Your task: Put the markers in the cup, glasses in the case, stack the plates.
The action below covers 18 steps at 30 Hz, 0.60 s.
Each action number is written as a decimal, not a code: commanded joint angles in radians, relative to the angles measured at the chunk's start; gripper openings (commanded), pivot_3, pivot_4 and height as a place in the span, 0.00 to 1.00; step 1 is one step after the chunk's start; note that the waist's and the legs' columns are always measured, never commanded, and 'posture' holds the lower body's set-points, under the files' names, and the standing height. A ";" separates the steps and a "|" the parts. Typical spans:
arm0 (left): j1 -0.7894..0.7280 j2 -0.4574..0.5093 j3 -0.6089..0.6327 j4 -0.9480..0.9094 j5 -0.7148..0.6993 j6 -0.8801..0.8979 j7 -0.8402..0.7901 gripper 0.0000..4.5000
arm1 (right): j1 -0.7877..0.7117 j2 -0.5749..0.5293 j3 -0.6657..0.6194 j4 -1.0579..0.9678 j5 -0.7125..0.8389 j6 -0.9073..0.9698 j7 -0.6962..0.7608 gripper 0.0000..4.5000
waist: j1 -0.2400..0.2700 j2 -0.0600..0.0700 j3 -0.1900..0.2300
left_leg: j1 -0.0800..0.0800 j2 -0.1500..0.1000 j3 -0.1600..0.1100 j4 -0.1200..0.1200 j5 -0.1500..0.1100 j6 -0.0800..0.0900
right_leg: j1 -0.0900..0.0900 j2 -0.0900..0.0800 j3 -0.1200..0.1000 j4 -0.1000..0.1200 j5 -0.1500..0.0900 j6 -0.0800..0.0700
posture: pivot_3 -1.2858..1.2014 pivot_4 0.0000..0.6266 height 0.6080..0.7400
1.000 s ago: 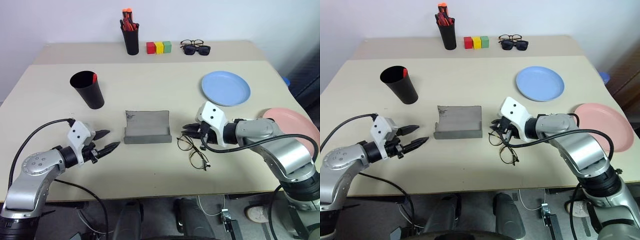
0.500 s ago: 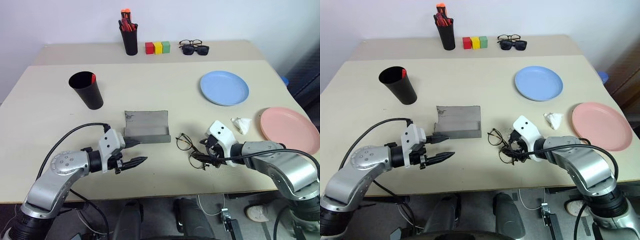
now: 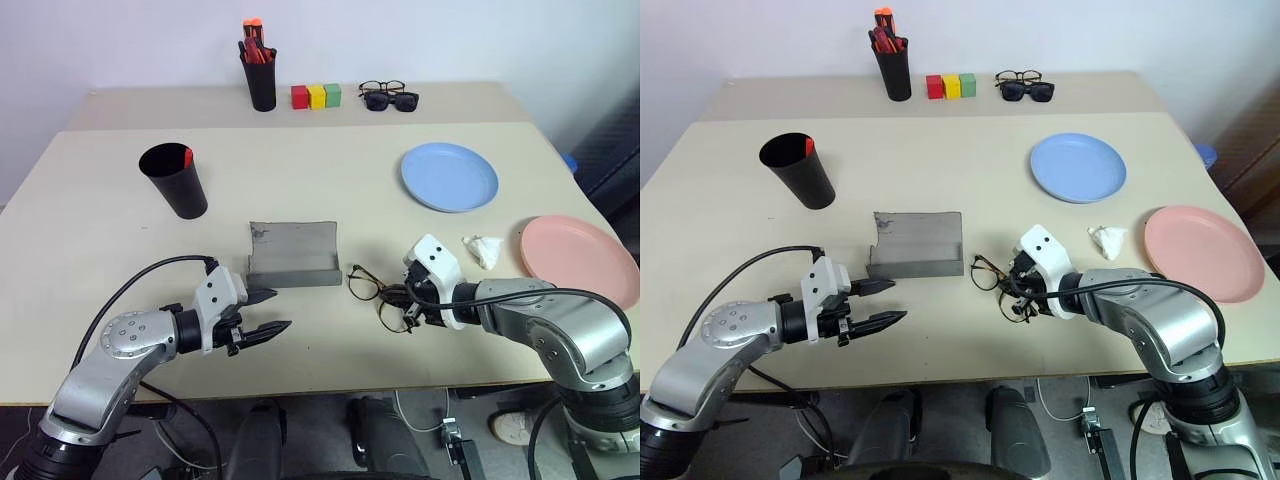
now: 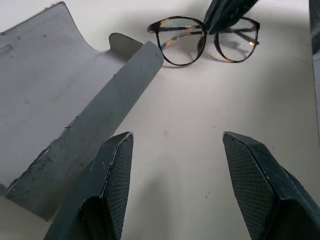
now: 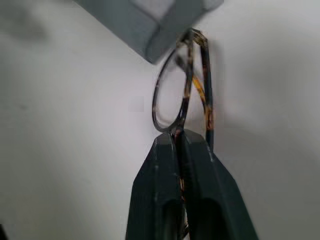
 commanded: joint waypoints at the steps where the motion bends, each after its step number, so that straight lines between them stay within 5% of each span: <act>1: 0.005 0.006 0.048 -0.002 0.006 -0.030 0.016 0.65 | -0.034 -0.056 0.011 -0.019 -0.036 -0.033 -0.009 0.01 | 0.000 0.000 0.000 | 0.000 0.000 0.000 0.000 0.000 0.000 | 0.000 0.000 0.000 0.000 0.000 0.000 | 0.52 0.24 1.00; 9: 0.043 0.006 0.204 0.106 0.020 -0.075 0.087 0.65 | -0.353 -0.081 0.165 0.041 -0.114 -0.280 0.130 0.01 | -0.023 0.002 0.001 | 0.000 0.001 0.000 -0.001 0.000 0.000 | -0.002 0.001 0.000 0.001 0.000 0.000 | 0.52 0.24 1.00; 14: 0.071 0.025 0.246 0.132 0.026 -0.092 0.072 0.65 | -0.583 0.113 0.394 0.400 -0.267 -0.605 0.306 0.01 | -0.032 0.002 0.001 | 0.000 0.001 0.000 -0.002 0.000 0.000 | -0.003 0.001 0.000 0.001 0.001 0.001 | 0.52 0.24 1.00; 18: 0.084 0.022 0.265 0.119 0.025 -0.090 0.085 0.65 | -0.672 0.261 0.458 0.685 -0.336 -0.759 0.392 0.01 | -0.025 0.002 0.001 | -0.001 0.001 0.000 -0.002 0.000 0.000 | -0.003 0.001 -0.001 0.002 0.001 0.002 | 0.52 0.24 1.00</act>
